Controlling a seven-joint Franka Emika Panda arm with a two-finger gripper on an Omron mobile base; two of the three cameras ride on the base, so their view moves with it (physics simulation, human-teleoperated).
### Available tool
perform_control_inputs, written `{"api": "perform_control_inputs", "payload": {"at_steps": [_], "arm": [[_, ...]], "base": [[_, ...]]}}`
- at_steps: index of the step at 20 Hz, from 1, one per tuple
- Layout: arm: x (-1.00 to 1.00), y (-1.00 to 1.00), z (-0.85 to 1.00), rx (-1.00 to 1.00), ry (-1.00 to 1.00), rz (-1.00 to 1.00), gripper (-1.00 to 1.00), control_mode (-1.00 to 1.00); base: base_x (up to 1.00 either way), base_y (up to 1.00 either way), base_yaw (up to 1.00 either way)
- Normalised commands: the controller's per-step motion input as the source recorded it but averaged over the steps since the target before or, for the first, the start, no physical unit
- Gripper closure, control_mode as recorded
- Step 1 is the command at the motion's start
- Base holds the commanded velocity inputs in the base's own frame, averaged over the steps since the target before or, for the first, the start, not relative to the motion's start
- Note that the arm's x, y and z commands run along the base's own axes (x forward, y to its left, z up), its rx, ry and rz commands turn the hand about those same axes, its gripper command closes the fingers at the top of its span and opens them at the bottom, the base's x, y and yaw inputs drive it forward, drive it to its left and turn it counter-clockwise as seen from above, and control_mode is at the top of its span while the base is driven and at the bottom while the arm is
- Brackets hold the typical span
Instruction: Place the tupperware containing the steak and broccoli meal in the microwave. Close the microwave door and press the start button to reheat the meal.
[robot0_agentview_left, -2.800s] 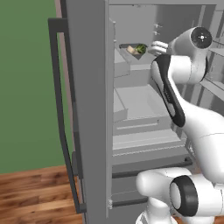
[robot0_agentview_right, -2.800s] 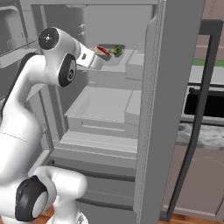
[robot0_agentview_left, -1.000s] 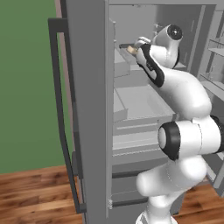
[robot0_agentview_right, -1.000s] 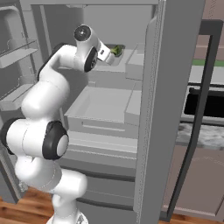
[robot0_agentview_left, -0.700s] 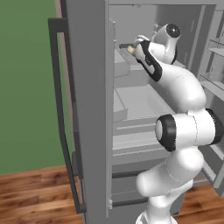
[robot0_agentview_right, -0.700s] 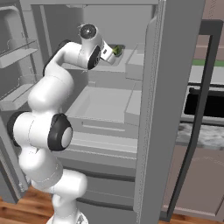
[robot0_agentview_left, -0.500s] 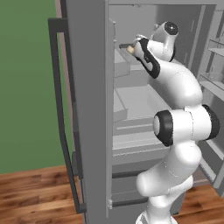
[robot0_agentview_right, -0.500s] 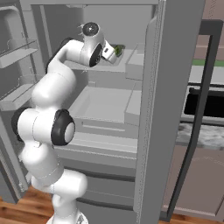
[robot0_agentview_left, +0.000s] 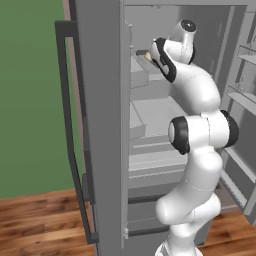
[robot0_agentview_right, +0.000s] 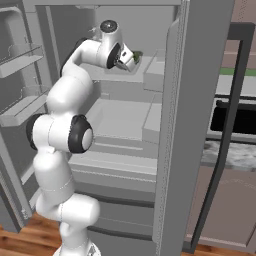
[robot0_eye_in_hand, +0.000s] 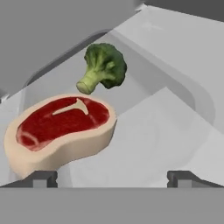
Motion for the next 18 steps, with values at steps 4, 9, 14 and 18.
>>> {"api": "perform_control_inputs", "payload": {"at_steps": [4,9,14,18], "arm": [[0.26,-0.02,-0.21,0.0,0.05,-0.02,-1.0,-1.0],[0.2,-0.01,-0.26,0.0,0.0,-0.06,-1.0,-1.0],[0.11,0.0,-0.34,0.0,0.0,-0.11,-1.0,-1.0],[0.04,0.0,-0.4,0.0,0.0,-0.16,-1.0,-1.0]], "base": [[0.0,0.0,0.0],[0.0,0.0,0.0],[0.0,0.0,0.0],[0.0,0.0,0.0]]}}
